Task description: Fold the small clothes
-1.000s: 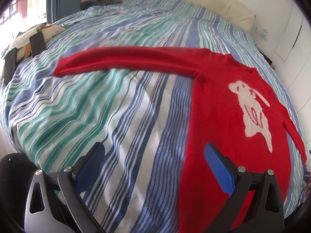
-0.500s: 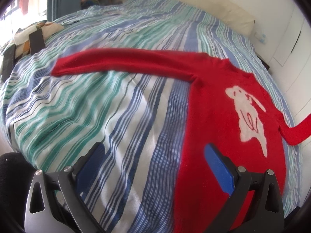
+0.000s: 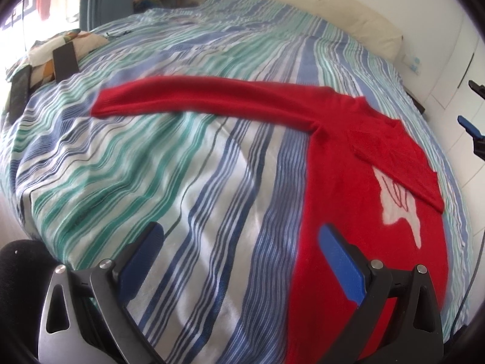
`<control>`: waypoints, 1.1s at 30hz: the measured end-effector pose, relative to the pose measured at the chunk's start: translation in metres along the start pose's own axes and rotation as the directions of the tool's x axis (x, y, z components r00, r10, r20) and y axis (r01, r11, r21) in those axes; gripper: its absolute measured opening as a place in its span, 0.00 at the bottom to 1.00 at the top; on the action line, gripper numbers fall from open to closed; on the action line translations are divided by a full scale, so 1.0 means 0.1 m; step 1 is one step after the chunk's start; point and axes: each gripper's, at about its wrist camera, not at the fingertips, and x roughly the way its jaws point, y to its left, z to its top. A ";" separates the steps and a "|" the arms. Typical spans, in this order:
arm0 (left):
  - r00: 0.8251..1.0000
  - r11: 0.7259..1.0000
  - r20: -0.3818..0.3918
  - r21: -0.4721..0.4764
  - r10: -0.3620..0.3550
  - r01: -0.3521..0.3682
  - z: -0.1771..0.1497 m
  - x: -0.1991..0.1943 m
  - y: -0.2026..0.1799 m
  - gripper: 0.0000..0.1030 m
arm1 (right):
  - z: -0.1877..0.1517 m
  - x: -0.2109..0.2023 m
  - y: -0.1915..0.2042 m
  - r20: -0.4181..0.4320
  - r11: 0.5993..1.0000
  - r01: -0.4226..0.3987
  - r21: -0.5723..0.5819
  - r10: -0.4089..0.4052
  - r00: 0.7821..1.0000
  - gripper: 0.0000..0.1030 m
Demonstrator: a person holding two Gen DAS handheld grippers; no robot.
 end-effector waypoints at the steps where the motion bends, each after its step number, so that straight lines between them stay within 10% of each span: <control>1: 1.000 1.000 -0.001 -0.002 -0.004 0.004 0.00 0.01 0.00 0.99 | -0.07 -0.02 -0.06 0.005 1.000 0.003 0.013 -0.003 1.000 0.70; 7: 1.000 1.000 -0.018 -0.004 -0.024 0.024 0.00 0.05 -0.05 0.99 | -0.37 -0.59 -0.66 -0.012 0.976 0.219 0.014 -0.218 0.976 0.70; 14: 1.000 0.999 -0.021 0.034 -0.012 0.013 -0.03 0.07 -0.12 0.99 | -1.25 -1.24 -1.49 -0.086 0.825 0.562 -0.053 -0.565 0.821 0.70; 26: 0.999 0.996 -0.051 0.086 0.017 -0.013 -0.09 0.14 -0.18 0.99 | -1.93 -1.38 -1.39 0.027 0.764 0.644 -0.040 -0.644 0.765 0.73; 30: 0.998 0.997 -0.056 0.073 0.020 -0.016 -0.10 0.15 -0.15 0.99 | -2.04 -1.14 -1.41 0.011 0.712 0.696 -0.092 -0.698 0.716 0.78; 33: 0.998 0.997 -0.063 0.071 0.021 -0.016 -0.10 0.18 -0.14 0.99 | -2.07 -1.10 -1.46 0.016 0.720 0.688 -0.094 -0.689 0.724 0.83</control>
